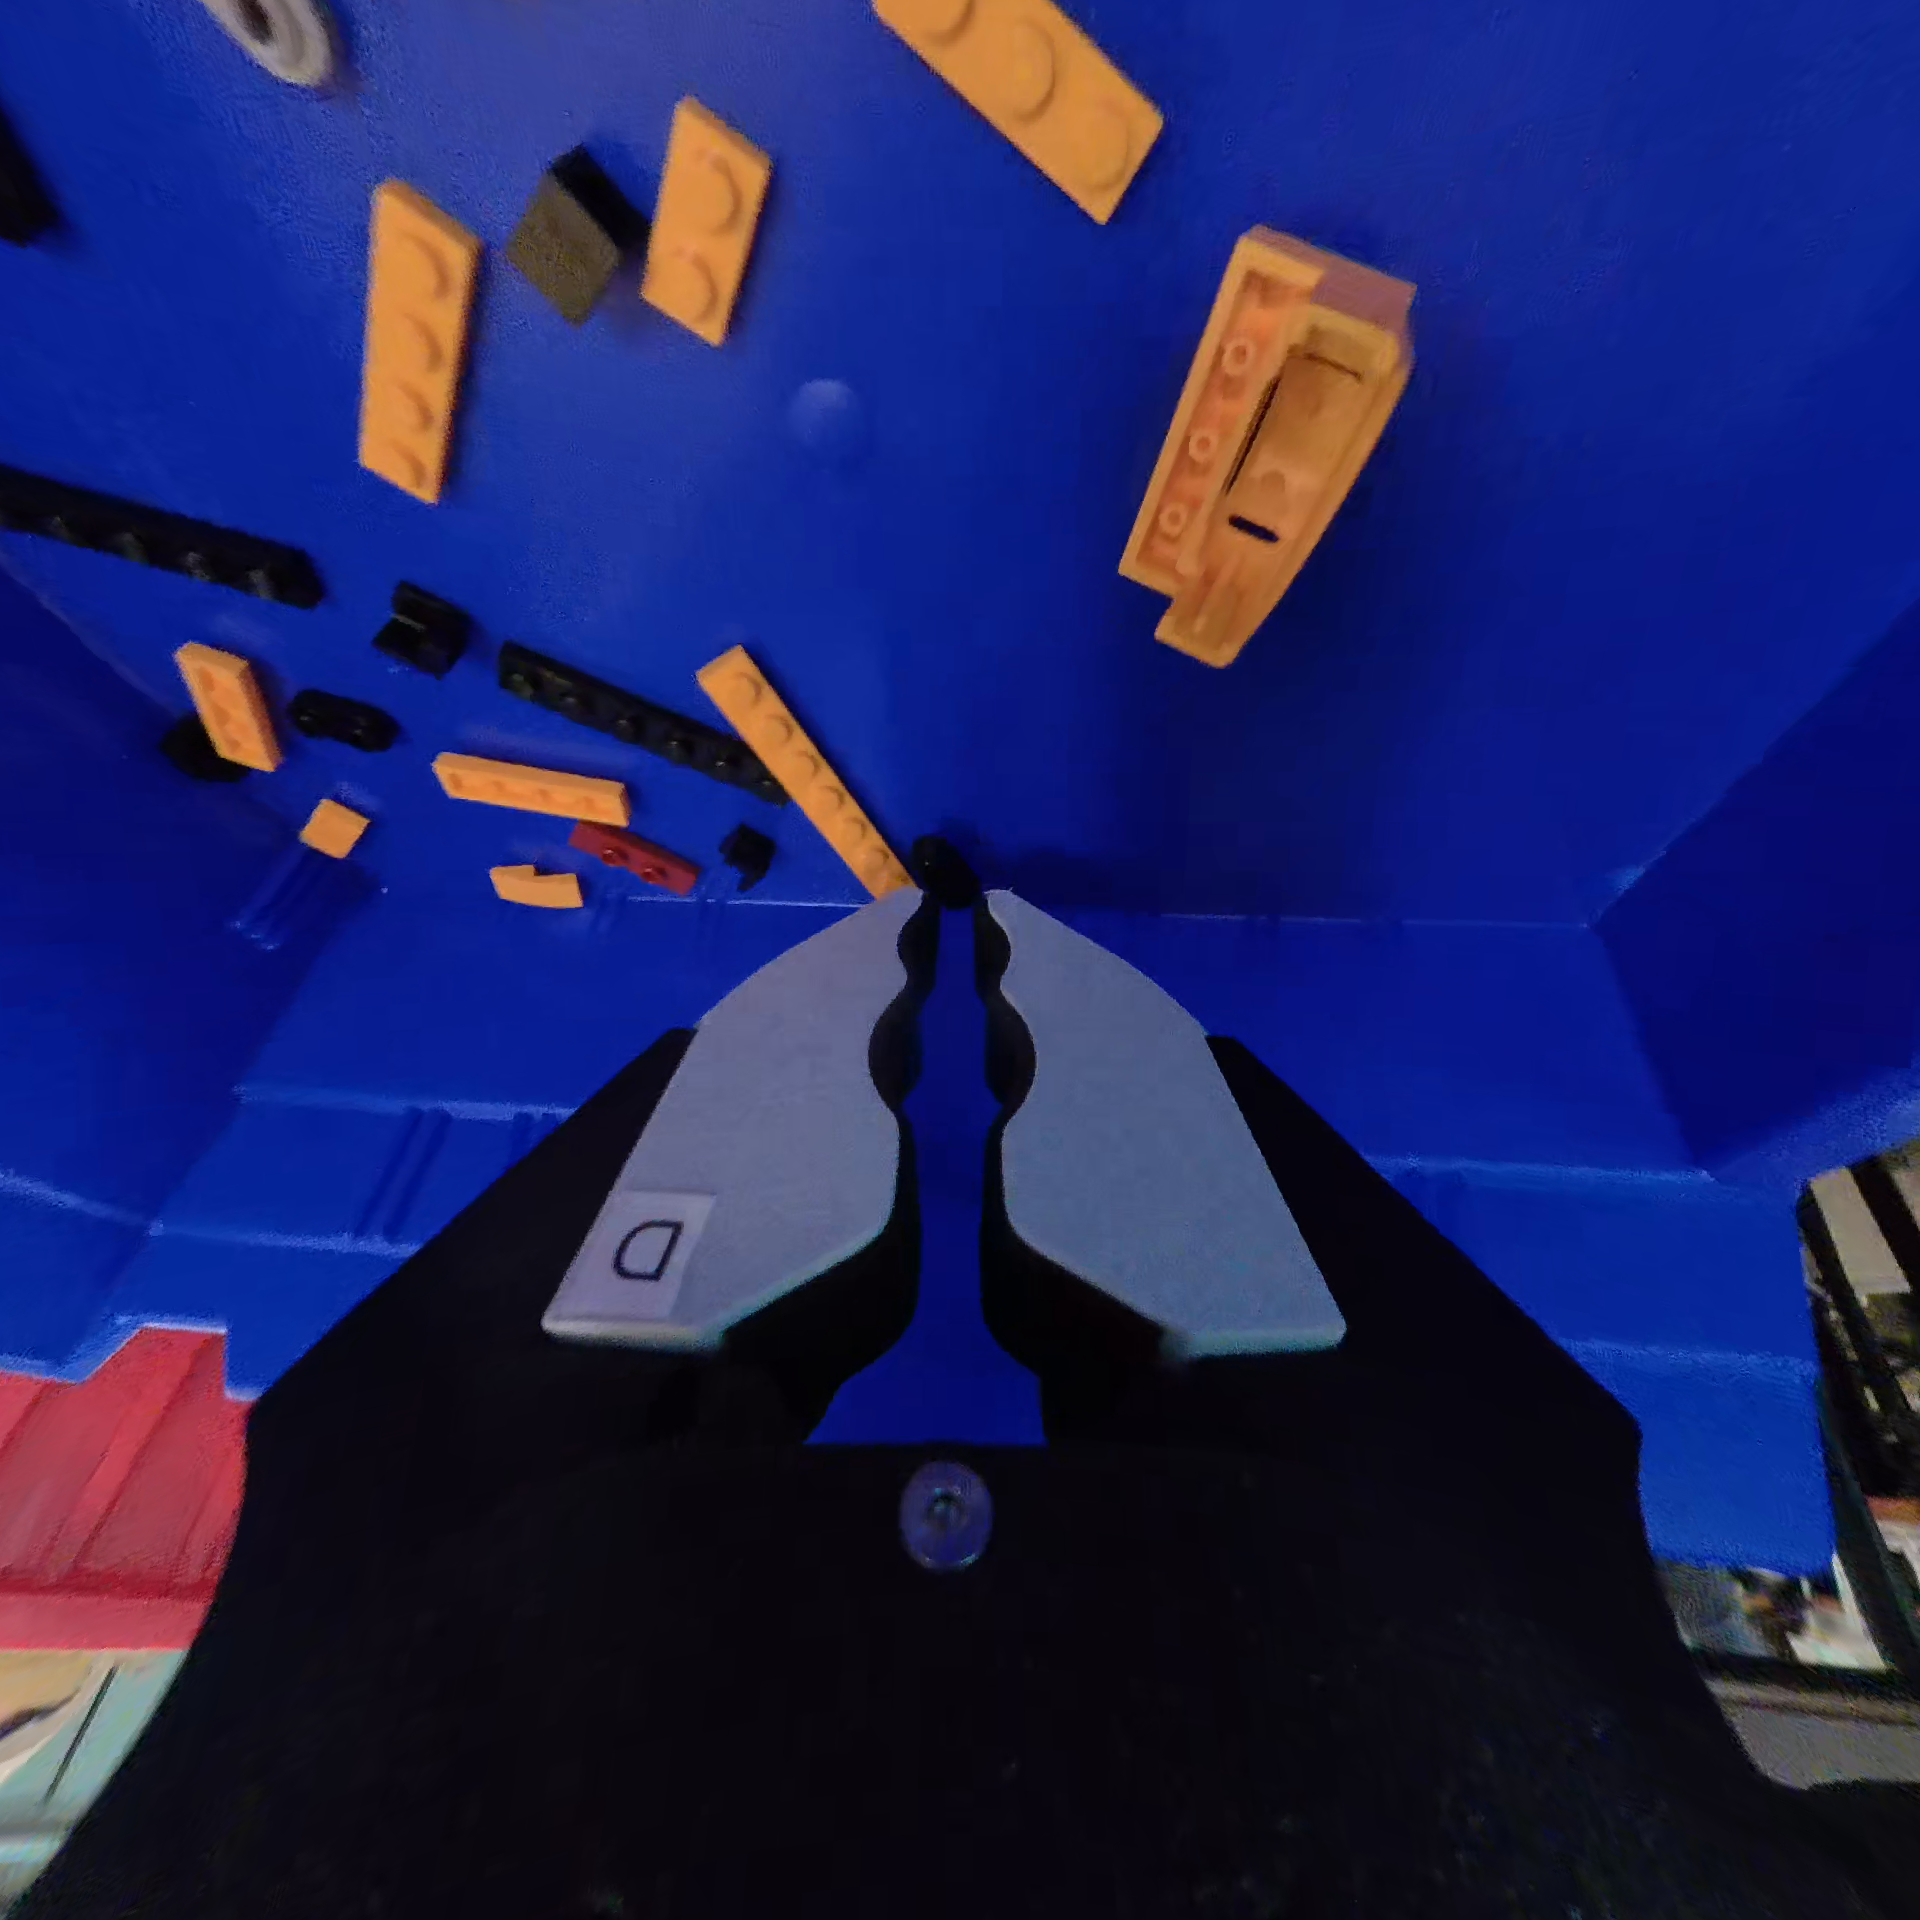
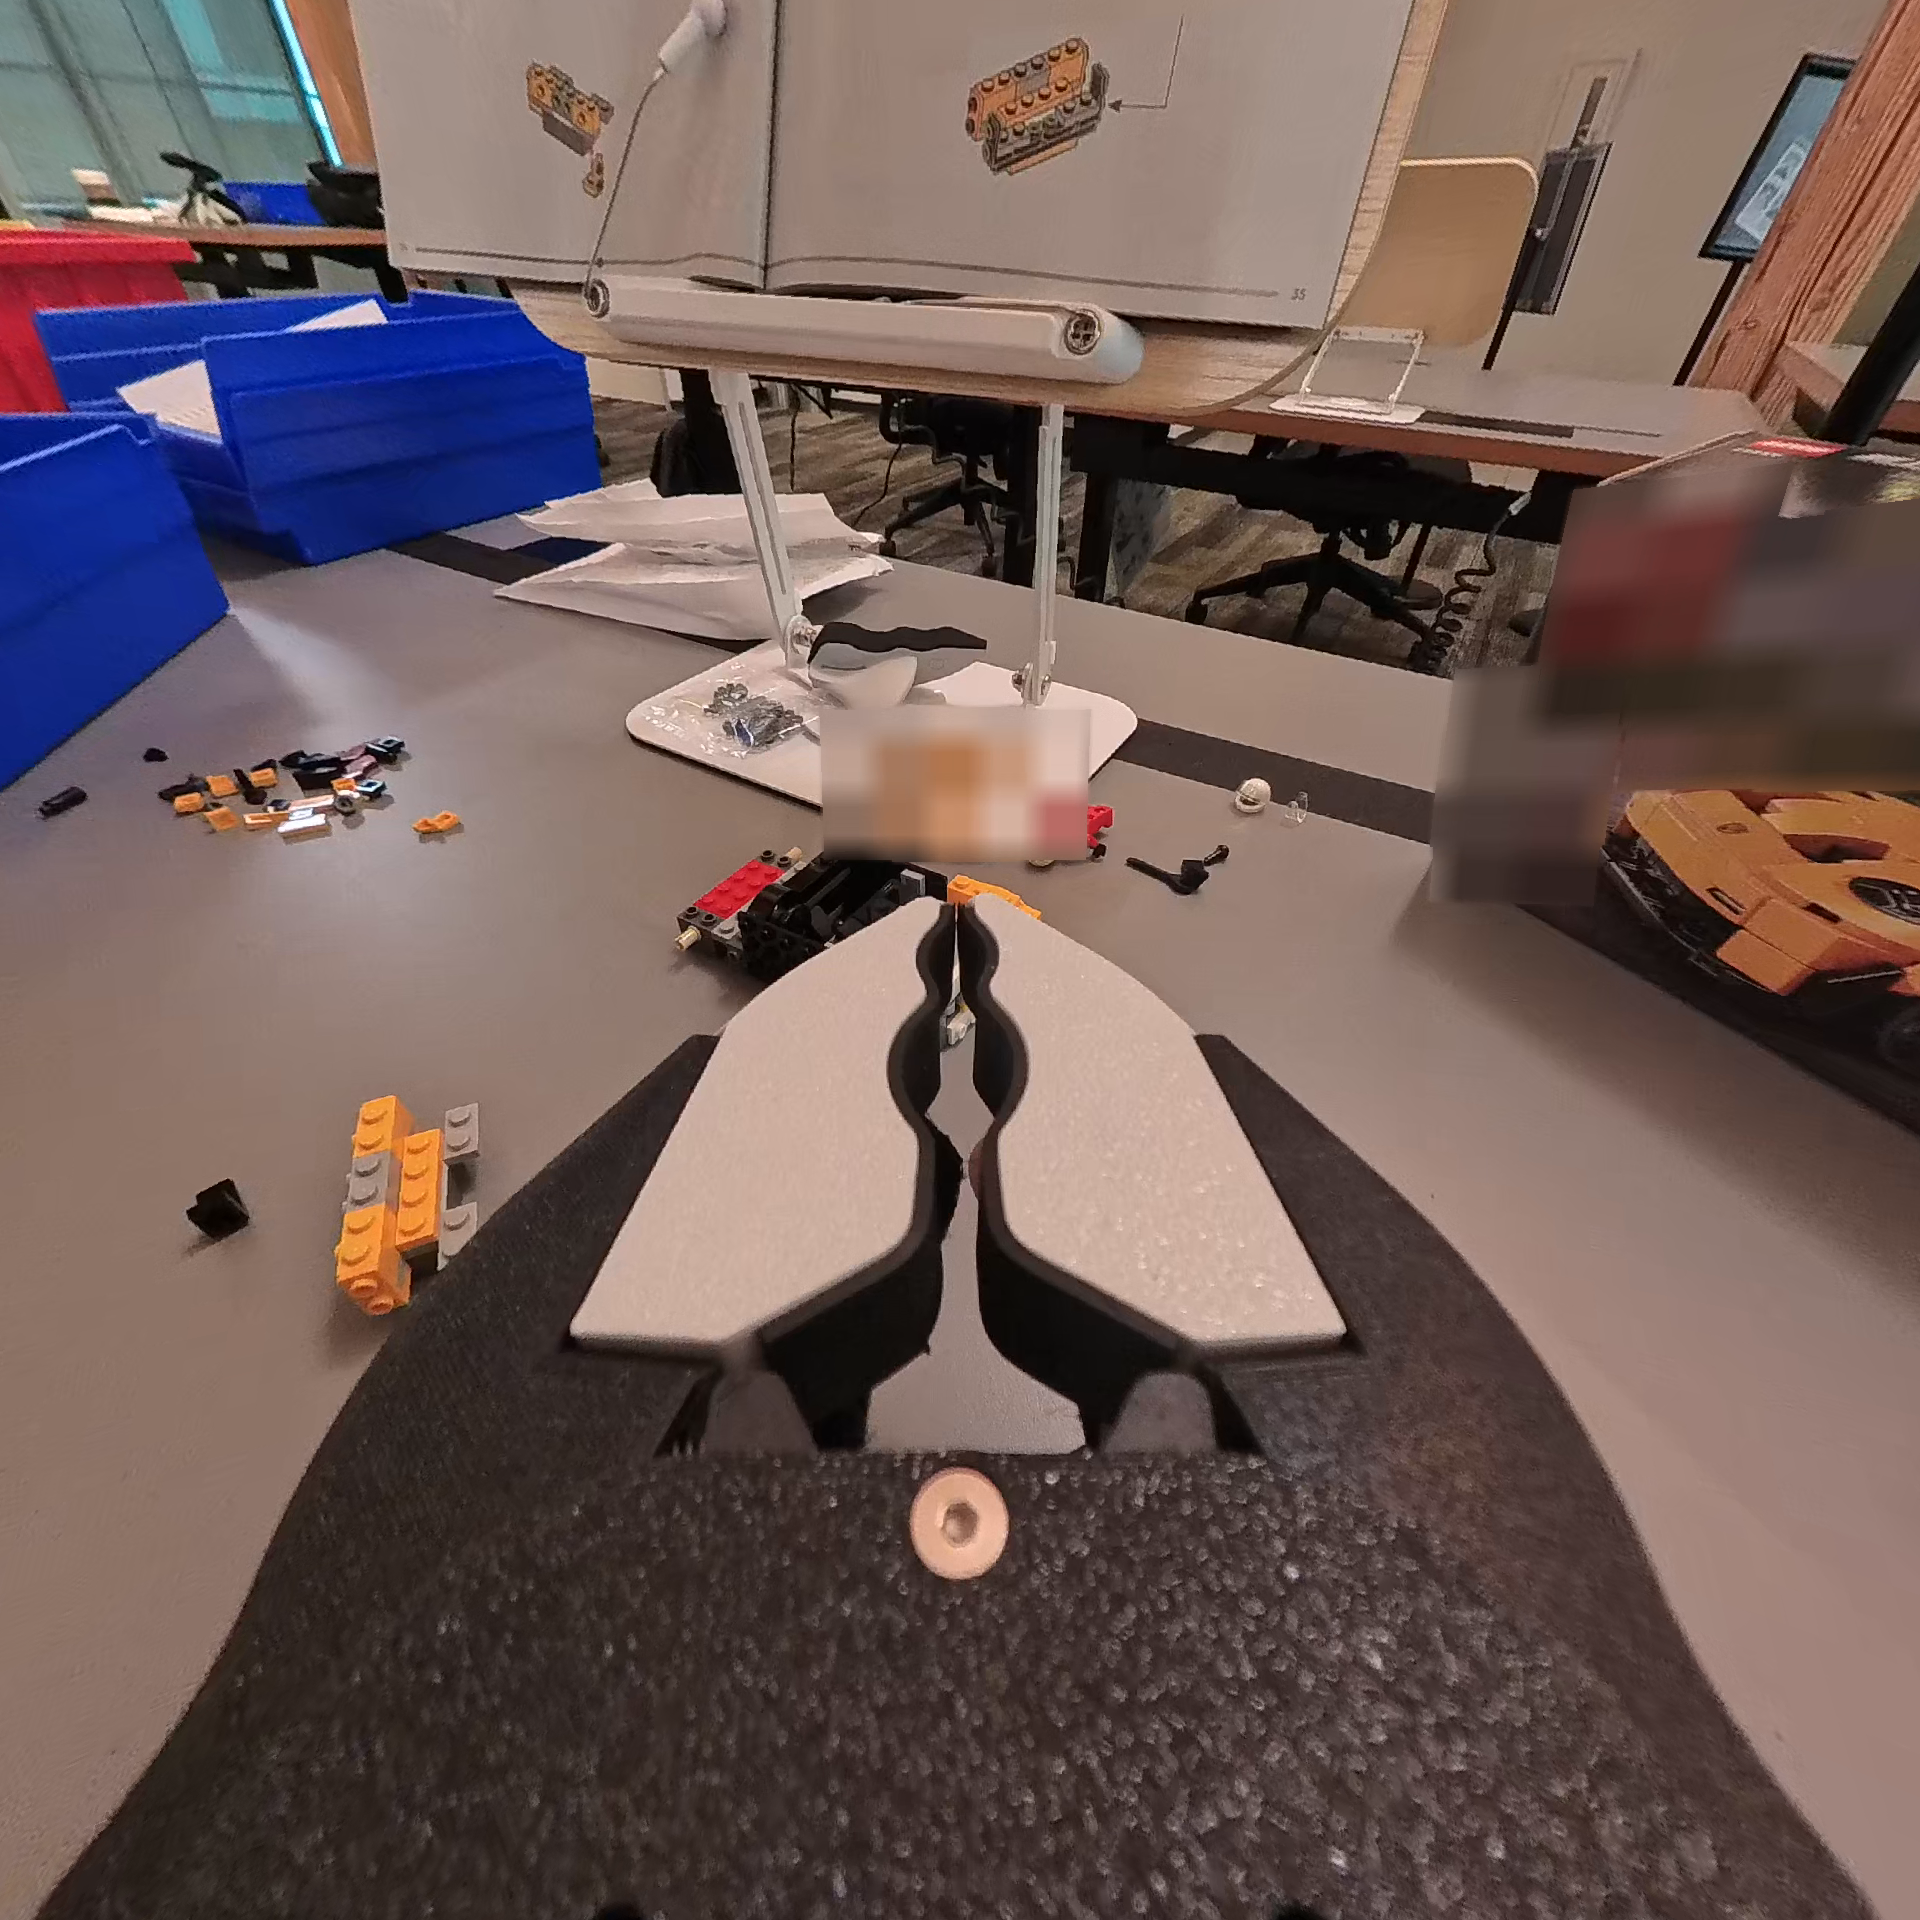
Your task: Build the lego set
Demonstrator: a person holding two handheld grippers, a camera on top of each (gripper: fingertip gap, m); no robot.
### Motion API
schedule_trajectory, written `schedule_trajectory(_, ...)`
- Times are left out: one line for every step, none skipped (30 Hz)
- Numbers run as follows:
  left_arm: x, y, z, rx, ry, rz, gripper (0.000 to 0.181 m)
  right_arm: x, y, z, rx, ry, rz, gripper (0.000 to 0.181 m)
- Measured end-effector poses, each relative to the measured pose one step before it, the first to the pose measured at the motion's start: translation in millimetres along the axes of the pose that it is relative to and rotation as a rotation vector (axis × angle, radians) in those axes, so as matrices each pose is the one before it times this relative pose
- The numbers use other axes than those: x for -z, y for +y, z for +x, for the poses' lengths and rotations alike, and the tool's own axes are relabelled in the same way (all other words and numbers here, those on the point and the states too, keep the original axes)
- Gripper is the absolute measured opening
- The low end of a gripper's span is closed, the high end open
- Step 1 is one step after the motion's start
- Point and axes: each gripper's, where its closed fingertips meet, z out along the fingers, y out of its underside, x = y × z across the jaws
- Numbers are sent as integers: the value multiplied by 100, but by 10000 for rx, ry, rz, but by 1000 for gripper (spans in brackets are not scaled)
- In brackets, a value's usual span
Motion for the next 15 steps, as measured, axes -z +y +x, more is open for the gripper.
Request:
schedule_trajectory(399,-89,-100,45,29,299,7,-6,16,-5,-4,-6,-6,0)
schedule_trajectory(307,-54,-68,34,36,225,7,-16,24,-6,-7,-10,-5,0)
schedule_trajectory(196,-74,-48,-10,15,196,7,-8,17,-1,-6,-13,-6,0)
schedule_trajectory(82,24,-84,6,-16,63,7,-7,13,-4,-8,-3,-3,0)
schedule_trajectory(0,3,9,-28,18,45,7,3,-16,14,-1,5,6,0)
schedule_trajectory(7,-183,110,-69,59,147,7,15,-22,10,3,8,12,0)
schedule_trajectory(63,-327,149,-35,74,232,7,12,-13,9,1,4,5,0)
schedule_trajectory(134,-400,96,-1,48,267,7,-5,16,5,0,0,-6,0)
schedule_trajectory(196,-488,141,-14,51,310,7,-5,30,5,-1,1,-9,0)
schedule_trajectory(281,-592,239,-61,80,363,7,-11,2,-4,0,-1,-4,0)
schedule_trajectory(384,-644,265,-89,54,367,7,-11,16,-7,2,-5,-7,0)
schedule_trajectory(523,-767,321,-108,34,394,7,-7,36,1,2,2,-14,0)
schedule_trajectory(705,-959,354,-112,-7,456,6,-11,20,20,1,6,-10,0)
schedule_trajectory(911,-1202,375,-144,-62,519,7,-7,26,3,-5,1,-6,0)
schedule_trajectory(1067,-1481,427,-185,-111,566,6,-26,15,0,-6,-3,-8,0)
